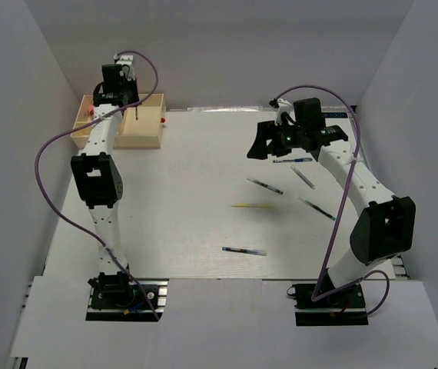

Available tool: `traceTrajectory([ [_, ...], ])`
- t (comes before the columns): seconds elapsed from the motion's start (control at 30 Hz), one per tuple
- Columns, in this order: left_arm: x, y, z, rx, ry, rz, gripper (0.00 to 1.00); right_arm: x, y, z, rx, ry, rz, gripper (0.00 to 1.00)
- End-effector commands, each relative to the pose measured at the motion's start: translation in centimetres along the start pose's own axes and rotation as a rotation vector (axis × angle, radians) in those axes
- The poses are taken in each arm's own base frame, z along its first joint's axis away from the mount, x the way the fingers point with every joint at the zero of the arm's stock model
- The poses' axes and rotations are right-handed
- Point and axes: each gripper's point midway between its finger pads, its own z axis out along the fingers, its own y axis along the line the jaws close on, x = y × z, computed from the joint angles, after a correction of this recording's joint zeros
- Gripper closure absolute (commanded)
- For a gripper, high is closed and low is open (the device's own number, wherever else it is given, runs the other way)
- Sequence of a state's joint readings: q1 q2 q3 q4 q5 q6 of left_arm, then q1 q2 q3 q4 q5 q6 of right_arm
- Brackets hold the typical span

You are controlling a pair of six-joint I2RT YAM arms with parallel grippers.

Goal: Sort the stationery into containers
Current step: Place the pen in the storage box.

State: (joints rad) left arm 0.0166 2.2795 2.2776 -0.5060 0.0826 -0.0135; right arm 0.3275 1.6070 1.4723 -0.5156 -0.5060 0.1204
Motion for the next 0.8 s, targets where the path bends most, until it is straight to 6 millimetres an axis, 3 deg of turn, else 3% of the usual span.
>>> traceTrajectory([
  [0.0, 1.3, 1.3, 0.7, -0.021, 0.031, 0.122, 1.0, -0.5, -0.4, -1.3, 0.035, -0.05, -0.069, 0.16],
  [0.2, 3.9, 0.7, 3.7, 0.027, 0.049, 0.108, 1.0, 0.1, -1.4, -1.7, 0.078, -0.051, -0.048, 0.16],
  [0.4, 8.0, 0.5, 6.0, 0.031, 0.124, 0.109, 0.98, 0.7, -1.8, -1.6, 0.091, -0.041, -0.045, 0.16],
  [0.53, 9.4, 0.3, 6.8, 0.049, 0.141, 0.106, 0.9, 1.0, -2.1, -1.7, 0.098, -0.039, -0.043, 0.16],
  [0.7, 10.3, -0.7, 7.5, 0.08, 0.153, 0.095, 0.88, 1.2, -2.1, -1.6, 0.094, -0.034, -0.03, 0.16],
  [0.73, 10.4, -0.5, 7.6, 0.072, 0.155, 0.1, 0.84, 1.3, -2.2, -1.6, 0.093, -0.032, -0.028, 0.16],
  [0.77, 10.4, -1.3, 7.6, 0.089, 0.15, 0.109, 0.7, 1.4, -2.1, -1.6, 0.089, -0.032, -0.022, 0.15],
])
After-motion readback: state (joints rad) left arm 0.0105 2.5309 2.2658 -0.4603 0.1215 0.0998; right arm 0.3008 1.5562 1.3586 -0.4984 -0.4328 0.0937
